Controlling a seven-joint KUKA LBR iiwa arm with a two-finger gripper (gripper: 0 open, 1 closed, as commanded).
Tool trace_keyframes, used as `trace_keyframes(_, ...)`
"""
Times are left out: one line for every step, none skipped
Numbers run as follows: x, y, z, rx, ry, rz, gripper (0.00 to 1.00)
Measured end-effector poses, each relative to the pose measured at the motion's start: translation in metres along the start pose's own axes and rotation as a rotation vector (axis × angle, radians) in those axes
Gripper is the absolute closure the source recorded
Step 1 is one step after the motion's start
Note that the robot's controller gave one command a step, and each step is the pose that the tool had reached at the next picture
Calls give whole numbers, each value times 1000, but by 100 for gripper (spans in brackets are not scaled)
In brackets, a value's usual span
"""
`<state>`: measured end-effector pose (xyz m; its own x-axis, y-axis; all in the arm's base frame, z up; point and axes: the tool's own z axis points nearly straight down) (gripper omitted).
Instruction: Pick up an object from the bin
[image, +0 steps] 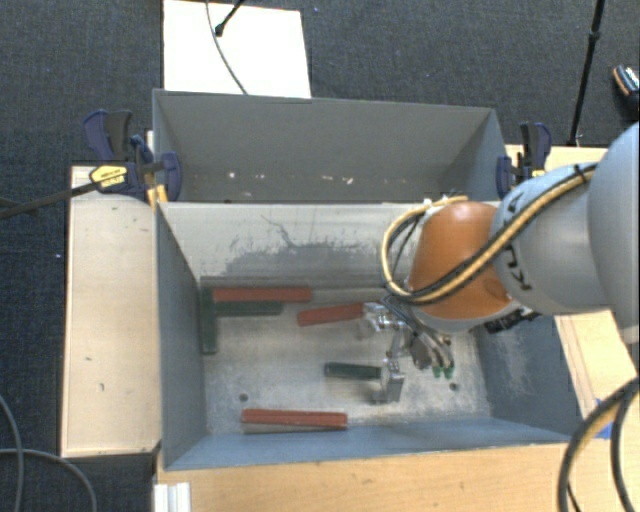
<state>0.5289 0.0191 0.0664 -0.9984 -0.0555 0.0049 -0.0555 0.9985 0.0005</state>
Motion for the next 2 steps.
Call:
trace_keyframes(-1, 0, -4, 0, -5, 2, 100)
trace_keyframes(-3, 1, -121, 1, -15, -103, 100)
